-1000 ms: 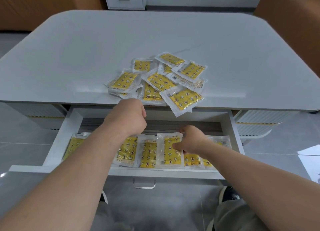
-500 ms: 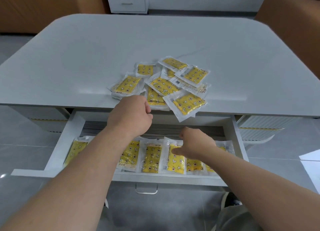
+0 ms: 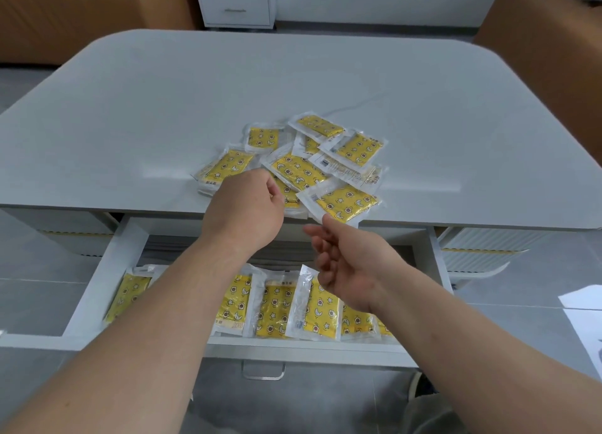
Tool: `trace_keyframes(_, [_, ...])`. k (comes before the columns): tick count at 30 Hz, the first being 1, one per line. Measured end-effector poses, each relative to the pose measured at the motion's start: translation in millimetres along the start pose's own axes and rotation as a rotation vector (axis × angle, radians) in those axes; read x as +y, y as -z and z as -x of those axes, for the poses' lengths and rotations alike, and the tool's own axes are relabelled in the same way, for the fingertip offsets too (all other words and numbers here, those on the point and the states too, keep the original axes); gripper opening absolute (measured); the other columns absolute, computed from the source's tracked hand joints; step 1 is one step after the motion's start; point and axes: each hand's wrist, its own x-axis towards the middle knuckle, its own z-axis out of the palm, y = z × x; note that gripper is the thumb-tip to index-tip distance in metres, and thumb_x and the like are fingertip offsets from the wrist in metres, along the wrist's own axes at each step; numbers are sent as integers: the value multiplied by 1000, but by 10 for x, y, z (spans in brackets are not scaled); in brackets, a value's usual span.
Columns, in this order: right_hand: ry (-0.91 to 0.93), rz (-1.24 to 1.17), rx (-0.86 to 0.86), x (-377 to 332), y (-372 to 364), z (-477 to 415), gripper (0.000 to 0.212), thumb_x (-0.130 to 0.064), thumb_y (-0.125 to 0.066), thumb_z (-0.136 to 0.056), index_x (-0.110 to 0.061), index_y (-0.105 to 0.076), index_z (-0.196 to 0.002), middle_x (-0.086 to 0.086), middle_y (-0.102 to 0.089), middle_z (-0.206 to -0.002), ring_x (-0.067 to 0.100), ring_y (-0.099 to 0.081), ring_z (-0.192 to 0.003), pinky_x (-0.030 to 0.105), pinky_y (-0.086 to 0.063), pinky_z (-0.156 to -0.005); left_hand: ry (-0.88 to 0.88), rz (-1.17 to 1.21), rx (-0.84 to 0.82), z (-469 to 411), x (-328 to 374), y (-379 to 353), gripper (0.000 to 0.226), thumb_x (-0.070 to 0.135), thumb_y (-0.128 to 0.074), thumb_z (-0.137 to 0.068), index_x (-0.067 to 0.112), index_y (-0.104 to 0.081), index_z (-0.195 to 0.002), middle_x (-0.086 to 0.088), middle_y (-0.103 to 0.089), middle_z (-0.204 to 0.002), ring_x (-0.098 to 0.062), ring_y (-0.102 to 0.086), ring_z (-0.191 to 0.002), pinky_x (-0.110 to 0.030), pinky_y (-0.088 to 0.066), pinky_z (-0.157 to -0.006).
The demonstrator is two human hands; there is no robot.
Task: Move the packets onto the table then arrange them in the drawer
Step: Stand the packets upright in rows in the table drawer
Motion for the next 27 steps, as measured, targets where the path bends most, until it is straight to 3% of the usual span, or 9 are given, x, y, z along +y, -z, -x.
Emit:
trace_keyframes(4, [187,-33,40,-91,-2,96,36,-31,-56,-101,-14,-70,-72,-4,-52,-59,11,-41,-53,26,-30,-50,-17,-47,38,-76,20,-77,9,17,-61,-95,26,-63,-94,5,-66,-89,-17,-62,-82,-33,-52,-67])
trace_keyframes(9, [438,-64,48,-295,27,196,54,-23,-57,-96,-21,-64,-43,-1,-55,-62,13,-48,-52,30,-36,-57,-110,-158,59,-131,122,-157,38,3,-65,-89,23,-63,-121,1,-56,-125,-23,-61,-99,-34,-49,-74])
trace_keyframes(11, [507,-61,39,-379,40,233,56,-21,-58,-95,-21,-61,-38,-2,-57,-58,16,-53,-56,32,-39,-62,-163,-187,63,-142,177,-197,44,4,-62,-90,22,-60,-130,3,-50,-135,-24,-61,-102,-31,-44,-72])
trace_keyframes(17, [677,-16,50,-571,102,329,56,-10,-54,-89,-19,-50,-34,-2,-52,-45,26,-64,-77,38,-46,-95,-287,-216,35,-198,221,-343,61,-1,-57,-82,22,-57,-138,9,-48,-149,-26,-58,-121,-38,-56,-83])
trace_keyframes(19, [736,-26,58,-608,115,376,54,-5,-51,-88,-19,-45,-36,-1,-44,-40,24,-65,-68,31,-48,-88,-299,-222,23,-188,241,-358,60,-1,-54,-86,24,-57,-140,10,-51,-148,-23,-58,-122,-36,-53,-85])
trace_keyframes(21, [789,-46,87,-624,141,402,55,0,-50,-86,-18,-42,-34,-1,-35,-39,21,-57,-53,23,-44,-64,-318,-225,33,-182,240,-354,50,2,-54,-91,24,-61,-136,10,-56,-143,-22,-61,-120,-35,-54,-84])
trace_keyframes(22, [806,-64,108,-627,158,401,56,0,-50,-85,-19,-41,-34,-1,-34,-40,23,-51,-49,26,-39,-58,-326,-231,39,-179,233,-349,47,6,-56,-94,25,-61,-136,11,-57,-143,-21,-61,-120,-35,-54,-84])
trace_keyframes(25, [777,-171,172,-635,197,375,50,1,-51,-80,-18,-39,-36,0,-37,-44,24,-38,-54,36,-36,-64,-334,-209,48,-167,215,-339,39,16,-54,-99,26,-61,-136,12,-57,-143,-19,-58,-124,-35,-53,-88])
trace_keyframes(27, [722,-297,202,-648,226,357,46,4,-50,-79,-17,-36,-40,0,-34,-48,20,-40,-52,36,-44,-66,-350,-128,76,-145,225,-318,37,16,-49,-101,25,-64,-134,11,-59,-140,-17,-58,-124,-35,-52,-90])
